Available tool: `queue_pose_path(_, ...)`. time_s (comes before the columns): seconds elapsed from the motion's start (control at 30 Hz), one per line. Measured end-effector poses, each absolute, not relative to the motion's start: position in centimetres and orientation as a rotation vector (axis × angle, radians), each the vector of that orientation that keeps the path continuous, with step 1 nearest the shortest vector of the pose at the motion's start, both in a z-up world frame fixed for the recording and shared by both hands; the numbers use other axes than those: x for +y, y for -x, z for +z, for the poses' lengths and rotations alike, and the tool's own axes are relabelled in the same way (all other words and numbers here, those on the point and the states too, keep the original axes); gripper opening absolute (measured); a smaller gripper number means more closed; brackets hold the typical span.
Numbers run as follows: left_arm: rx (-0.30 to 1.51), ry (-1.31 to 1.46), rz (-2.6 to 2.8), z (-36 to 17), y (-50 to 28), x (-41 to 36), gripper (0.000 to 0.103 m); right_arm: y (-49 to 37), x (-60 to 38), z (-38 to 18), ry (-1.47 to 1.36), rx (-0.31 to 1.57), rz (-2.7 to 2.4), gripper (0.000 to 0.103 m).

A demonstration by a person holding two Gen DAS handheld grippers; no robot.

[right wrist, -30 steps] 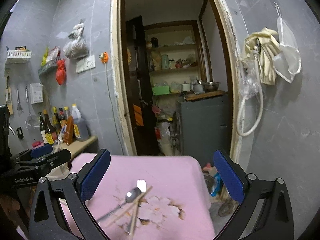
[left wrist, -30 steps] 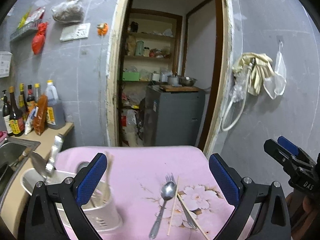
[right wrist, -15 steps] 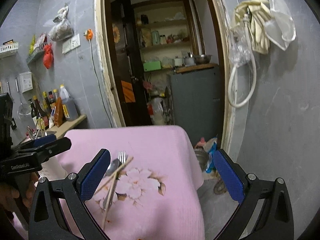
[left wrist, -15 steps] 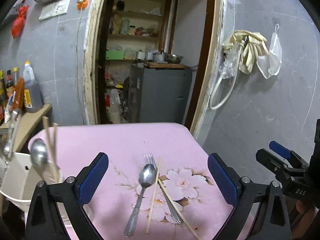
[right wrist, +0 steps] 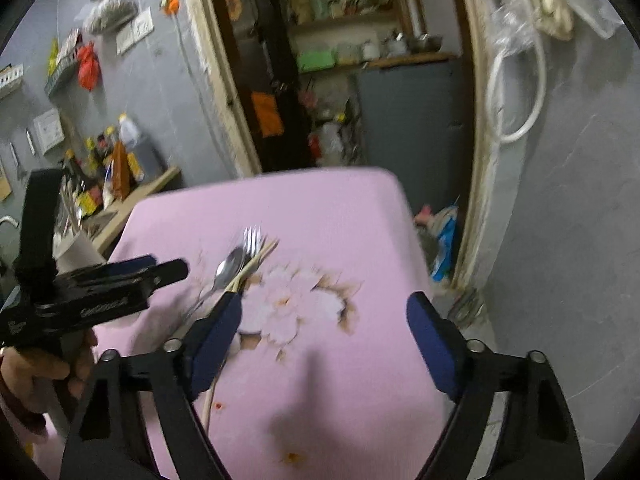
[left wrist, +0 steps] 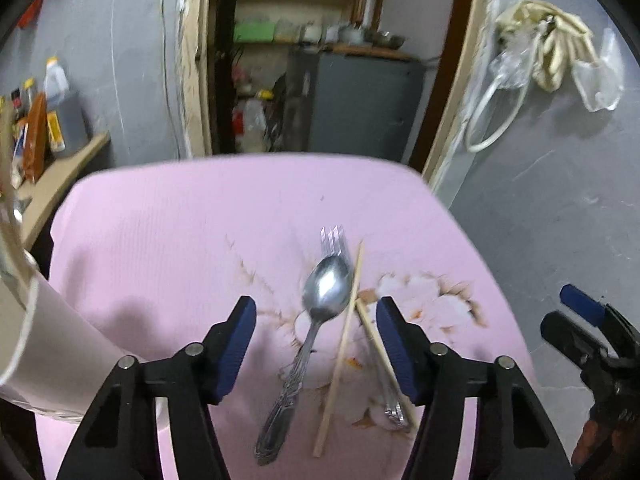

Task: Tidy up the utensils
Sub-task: 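Lower the left tool onto the last spoon while the right tool grasps a chopstick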

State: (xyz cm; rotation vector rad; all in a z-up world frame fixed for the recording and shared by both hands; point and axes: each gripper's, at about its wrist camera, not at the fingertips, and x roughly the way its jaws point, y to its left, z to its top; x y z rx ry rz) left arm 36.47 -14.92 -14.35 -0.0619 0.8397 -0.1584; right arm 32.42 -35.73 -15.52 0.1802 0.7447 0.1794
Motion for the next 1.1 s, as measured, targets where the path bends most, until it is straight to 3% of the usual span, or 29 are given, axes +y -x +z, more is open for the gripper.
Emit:
queue_pose_path(0.3, 0.957, 0.067, -0.167, -17.0, -38.1, -14.4, 0.044, -33.5, -31.3, -19.0, -0.143, 0.885, 0.307, 0.047)
queue_pose_path(0.57, 0.999, 0.081, -0.164, -18.2, -38.6, -13.8, 0.039, -33.5, -28.2, -20.7, -0.084, 0.959, 0.378, 0.047)
queue_pose_path(1.1, 0.993, 0.034, -0.226, -18.4, -40.9, -14.8, 0.037, -34.6, -28.4, -20.6, 0.025, 1.003, 0.286, 0.024)
